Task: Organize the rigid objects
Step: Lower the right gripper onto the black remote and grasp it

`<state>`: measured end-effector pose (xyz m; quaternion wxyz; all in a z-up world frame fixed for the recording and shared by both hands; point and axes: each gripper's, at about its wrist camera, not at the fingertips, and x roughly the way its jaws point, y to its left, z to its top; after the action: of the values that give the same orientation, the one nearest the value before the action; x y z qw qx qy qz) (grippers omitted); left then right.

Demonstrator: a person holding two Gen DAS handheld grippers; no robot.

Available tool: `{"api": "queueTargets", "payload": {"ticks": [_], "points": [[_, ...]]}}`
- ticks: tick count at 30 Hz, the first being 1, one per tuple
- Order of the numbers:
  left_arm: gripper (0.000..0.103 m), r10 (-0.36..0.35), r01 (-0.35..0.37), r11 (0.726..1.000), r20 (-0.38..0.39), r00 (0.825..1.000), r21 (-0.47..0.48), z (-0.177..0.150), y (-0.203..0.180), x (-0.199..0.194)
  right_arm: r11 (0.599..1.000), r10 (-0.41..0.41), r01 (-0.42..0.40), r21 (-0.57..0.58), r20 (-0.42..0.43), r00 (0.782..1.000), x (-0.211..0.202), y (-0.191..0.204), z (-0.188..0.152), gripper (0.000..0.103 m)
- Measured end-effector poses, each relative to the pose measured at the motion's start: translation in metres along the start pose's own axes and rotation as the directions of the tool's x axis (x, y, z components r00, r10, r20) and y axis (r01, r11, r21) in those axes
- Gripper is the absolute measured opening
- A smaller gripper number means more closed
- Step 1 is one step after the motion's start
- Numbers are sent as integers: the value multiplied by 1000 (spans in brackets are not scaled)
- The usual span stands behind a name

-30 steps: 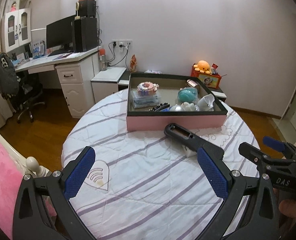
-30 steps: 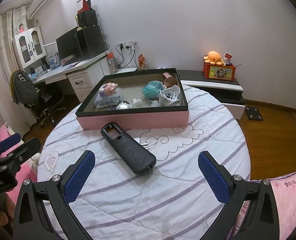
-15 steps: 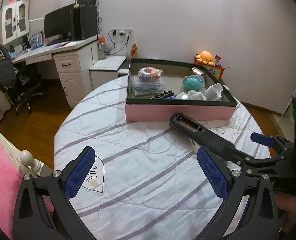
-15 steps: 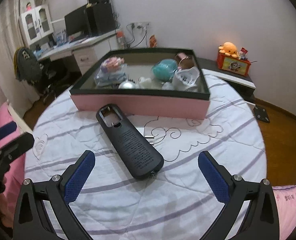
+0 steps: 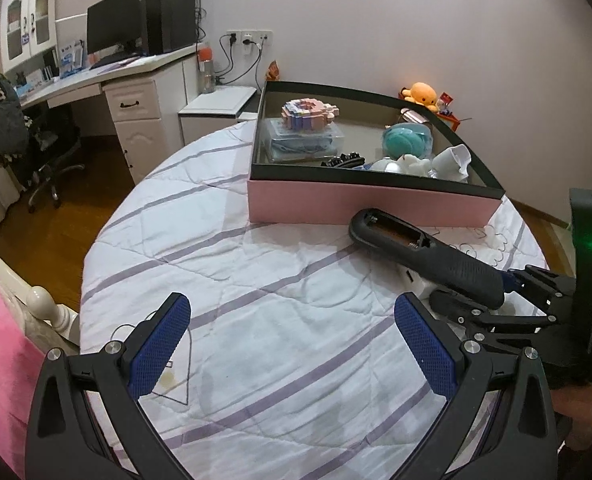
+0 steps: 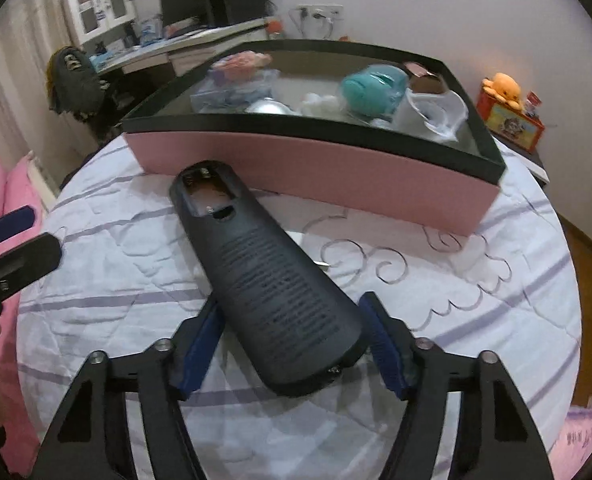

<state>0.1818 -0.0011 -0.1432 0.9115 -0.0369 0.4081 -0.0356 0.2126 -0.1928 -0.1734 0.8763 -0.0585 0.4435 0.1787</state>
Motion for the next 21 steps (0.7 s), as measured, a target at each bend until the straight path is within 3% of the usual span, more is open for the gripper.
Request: {"api": "queueTargets", "payload": {"ticks": [4,12,17,21], "points": [[103,-6,6,1000,-7,1000,2,0,-2,1,1000,20,-19,-14,6,1000,-4,0,-2,57],[103,-3,3,1000,-2,1000,1,-2,-2,-3,997,77,-77,-24,3,997,-8,-4,2,57],[103,-7,7,1000,2,1000,-2,-2,-3,-5,992,115,-114,-58,5,993,-12,-3,7,67],[103,-7,7,1000,3,1000,4,-3,-4,-6,990,122,-122,-74,-7,993,-6,-1,12,68]]}}
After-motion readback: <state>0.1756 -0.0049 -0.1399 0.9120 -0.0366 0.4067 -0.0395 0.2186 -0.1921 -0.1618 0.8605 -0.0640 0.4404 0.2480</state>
